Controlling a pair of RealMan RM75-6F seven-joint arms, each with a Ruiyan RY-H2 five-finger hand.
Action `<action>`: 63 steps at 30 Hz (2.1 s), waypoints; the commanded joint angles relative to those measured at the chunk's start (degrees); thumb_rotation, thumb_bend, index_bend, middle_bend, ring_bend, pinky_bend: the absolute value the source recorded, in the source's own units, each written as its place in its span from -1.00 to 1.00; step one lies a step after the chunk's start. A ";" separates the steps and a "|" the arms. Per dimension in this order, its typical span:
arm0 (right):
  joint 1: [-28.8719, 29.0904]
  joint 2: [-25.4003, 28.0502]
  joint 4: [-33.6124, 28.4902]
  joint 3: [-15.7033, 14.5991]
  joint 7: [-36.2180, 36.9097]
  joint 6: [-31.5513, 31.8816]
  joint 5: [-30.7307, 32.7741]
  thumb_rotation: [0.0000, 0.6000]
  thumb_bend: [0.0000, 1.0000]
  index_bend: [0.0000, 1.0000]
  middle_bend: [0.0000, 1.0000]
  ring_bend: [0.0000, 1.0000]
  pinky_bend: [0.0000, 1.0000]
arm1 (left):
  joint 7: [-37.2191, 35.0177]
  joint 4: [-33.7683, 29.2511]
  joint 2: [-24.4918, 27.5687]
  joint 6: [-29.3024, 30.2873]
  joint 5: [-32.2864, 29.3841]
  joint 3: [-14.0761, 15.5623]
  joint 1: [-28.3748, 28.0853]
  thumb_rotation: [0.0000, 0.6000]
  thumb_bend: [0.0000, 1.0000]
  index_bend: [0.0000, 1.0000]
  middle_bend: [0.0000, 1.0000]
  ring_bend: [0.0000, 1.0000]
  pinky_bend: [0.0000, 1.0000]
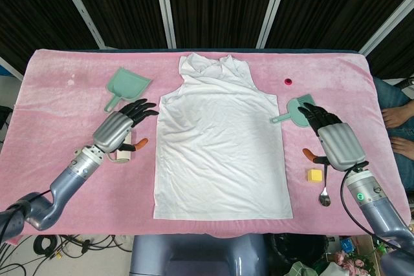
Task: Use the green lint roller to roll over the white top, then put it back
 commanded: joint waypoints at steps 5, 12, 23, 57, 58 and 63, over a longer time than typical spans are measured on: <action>0.04 -0.22 -0.61 -0.39 -0.72 0.73 0.27 1.00 -0.63 -1.00 -0.92 -0.82 -0.58 | 1.86 0.25 -2.35 -1.63 -0.82 -0.80 -1.14 1.00 -0.33 -0.65 -0.79 -1.00 -0.69; 0.55 -0.67 -1.12 -0.56 -2.12 0.86 1.15 1.00 -0.63 -1.00 -0.92 -0.82 -0.58 | 3.97 0.82 -2.30 -1.00 -0.98 -1.04 -0.85 1.00 -0.33 -0.65 -0.79 -1.00 -0.68; 0.21 -0.34 -1.85 -0.93 -3.56 2.26 2.10 1.00 -0.63 -1.00 -0.92 -0.82 -0.58 | 3.71 0.69 -0.93 1.16 0.15 -0.10 0.71 1.00 -0.33 -0.65 -0.78 -1.00 -0.67; -24.23 2.02 -6.28 -14.56 -3.43 29.03 -11.27 1.00 -0.63 -1.00 -0.92 -0.81 -0.58 | 20.63 -10.34 15.93 -8.82 -23.71 4.54 14.72 1.00 -0.35 -0.60 -0.63 -0.83 -0.54; -24.75 0.73 -4.91 -14.78 -4.06 29.83 -11.82 1.00 -0.63 -1.00 -0.92 -0.81 -0.58 | 20.95 -10.66 16.03 -9.38 -24.04 4.72 14.74 1.00 -0.35 -0.59 -0.62 -0.82 -0.54; -26.05 -4.02 0.82 -14.78 -3.90 32.14 -13.12 1.00 -0.63 -1.00 -0.92 -0.81 -0.58 | 22.41 -10.31 14.90 -11.73 -25.76 4.72 14.18 1.00 -0.35 -0.55 -0.57 -0.79 -0.52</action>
